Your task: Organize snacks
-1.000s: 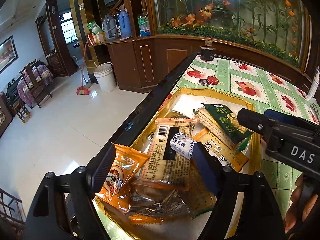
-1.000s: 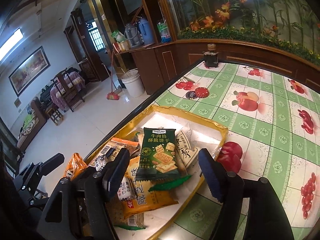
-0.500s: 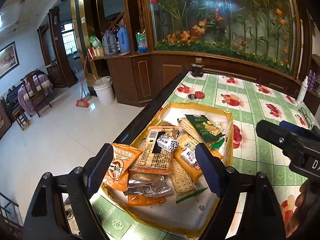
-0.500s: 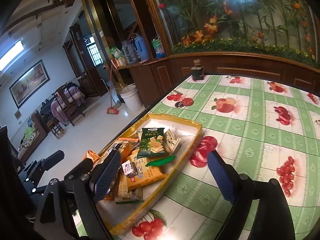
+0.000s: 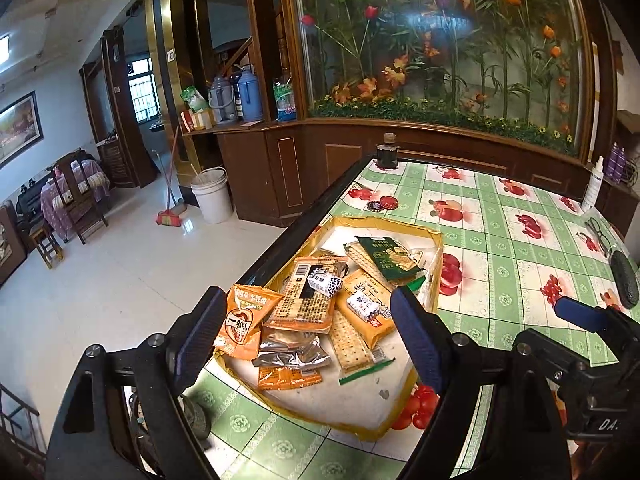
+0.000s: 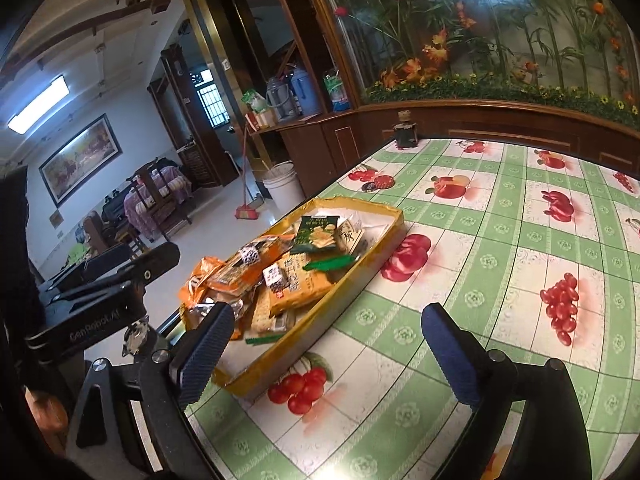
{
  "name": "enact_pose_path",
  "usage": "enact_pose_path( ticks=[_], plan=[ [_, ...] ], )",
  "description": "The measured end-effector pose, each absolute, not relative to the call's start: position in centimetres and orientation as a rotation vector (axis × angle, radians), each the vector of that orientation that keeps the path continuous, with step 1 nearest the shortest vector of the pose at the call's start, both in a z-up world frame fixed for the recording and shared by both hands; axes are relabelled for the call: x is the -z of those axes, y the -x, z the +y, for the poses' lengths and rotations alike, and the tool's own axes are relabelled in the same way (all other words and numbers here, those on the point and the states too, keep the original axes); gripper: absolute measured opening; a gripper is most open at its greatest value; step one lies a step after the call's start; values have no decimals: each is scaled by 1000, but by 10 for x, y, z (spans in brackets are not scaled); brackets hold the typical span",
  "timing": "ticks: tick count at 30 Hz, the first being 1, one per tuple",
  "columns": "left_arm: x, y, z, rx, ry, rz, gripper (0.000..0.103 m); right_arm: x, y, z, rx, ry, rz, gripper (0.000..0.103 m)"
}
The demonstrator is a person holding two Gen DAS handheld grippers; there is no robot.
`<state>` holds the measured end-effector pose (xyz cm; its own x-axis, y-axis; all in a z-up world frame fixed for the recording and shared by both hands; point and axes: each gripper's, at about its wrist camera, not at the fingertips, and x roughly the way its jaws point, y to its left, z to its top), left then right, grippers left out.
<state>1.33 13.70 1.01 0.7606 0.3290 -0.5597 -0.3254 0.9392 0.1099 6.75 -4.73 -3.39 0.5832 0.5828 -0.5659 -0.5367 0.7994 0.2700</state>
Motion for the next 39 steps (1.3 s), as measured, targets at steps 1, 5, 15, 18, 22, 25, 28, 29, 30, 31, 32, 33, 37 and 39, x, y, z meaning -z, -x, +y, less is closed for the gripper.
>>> enact_pose_path(
  ticks=[1, 5, 15, 18, 22, 25, 28, 29, 30, 31, 32, 33, 37, 39],
  plan=[
    [-11, -11, 134, -356, -14, 608, 85, 34, -64, -49, -667, -75, 682, 96],
    [-15, 2, 126, -340, -30, 594, 85, 32, -51, -48, -732, -42, 668, 96],
    [-26, 32, 127, -350, -55, 540, 88, 15, -41, -32, -841, 144, 585, 97],
    [-29, 39, 132, -341, -26, 530, 88, 8, -45, -30, -852, 172, 571, 97],
    [-31, 47, 135, -329, -16, 508, 88, 3, -49, -26, -885, 223, 561, 97],
    [-31, 53, 136, -323, -12, 504, 88, 2, -52, -21, -898, 264, 560, 97],
    [-31, 58, 139, -310, 1, 500, 88, 4, -53, -16, -913, 286, 565, 97],
    [-31, 60, 140, -307, 5, 496, 88, 5, -53, -14, -917, 291, 567, 97],
    [-31, 62, 142, -306, 8, 493, 88, 6, -53, -13, -922, 295, 568, 97],
    [-30, 64, 142, -308, 7, 484, 88, 7, -53, -12, -928, 299, 569, 97],
    [-30, 66, 143, -316, 0, 473, 91, 9, -53, -11, -935, 302, 573, 97],
    [-30, 68, 143, -326, -10, 462, 91, 10, -53, -9, -939, 305, 578, 97],
    [-28, 69, 142, -335, -28, 444, 91, 16, -52, -5, -952, 322, 585, 97],
    [-28, 69, 142, -337, -32, 449, 91, 16, -51, -3, -956, 327, 587, 97]
  ],
)
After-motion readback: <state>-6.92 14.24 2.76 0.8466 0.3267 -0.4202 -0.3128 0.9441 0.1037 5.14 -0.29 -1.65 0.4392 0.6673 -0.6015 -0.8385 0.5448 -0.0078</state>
